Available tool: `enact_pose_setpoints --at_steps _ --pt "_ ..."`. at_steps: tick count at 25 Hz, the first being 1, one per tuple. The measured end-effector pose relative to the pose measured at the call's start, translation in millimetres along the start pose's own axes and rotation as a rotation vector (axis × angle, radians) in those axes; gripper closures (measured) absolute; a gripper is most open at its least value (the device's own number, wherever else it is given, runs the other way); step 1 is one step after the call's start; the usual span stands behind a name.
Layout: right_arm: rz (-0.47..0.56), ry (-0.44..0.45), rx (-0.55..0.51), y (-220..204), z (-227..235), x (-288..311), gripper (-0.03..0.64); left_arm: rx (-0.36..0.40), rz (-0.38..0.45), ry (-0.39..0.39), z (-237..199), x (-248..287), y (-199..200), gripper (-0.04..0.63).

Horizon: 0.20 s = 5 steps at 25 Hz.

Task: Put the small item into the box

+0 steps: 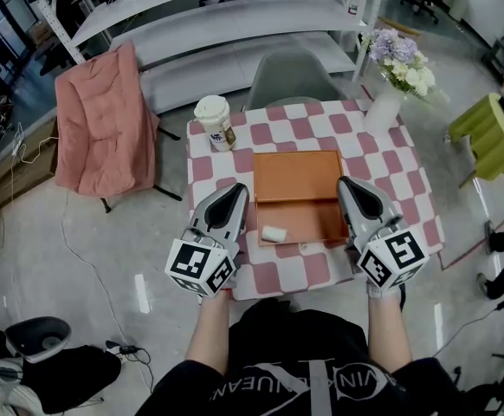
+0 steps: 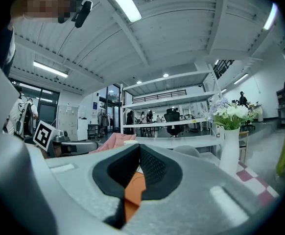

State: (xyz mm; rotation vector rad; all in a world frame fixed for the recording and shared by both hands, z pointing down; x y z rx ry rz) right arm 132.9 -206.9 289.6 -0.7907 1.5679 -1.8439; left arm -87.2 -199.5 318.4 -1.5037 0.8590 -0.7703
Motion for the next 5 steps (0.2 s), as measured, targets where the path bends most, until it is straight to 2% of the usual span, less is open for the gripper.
enact_pose_setpoints --at_steps 5 --pt "-0.004 -0.002 0.001 -3.0 2.3 5.5 0.611 0.001 -0.009 -0.001 -4.2 3.8 -3.6 0.572"
Point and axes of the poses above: the fingertips, and each gripper's own axes: x forward along the fingers, z to its right, y out of its top, the point moved 4 cm from there along -x, backward along the fingers, and after that the axes turned 3 degrees about x, right-handed, at the moved point
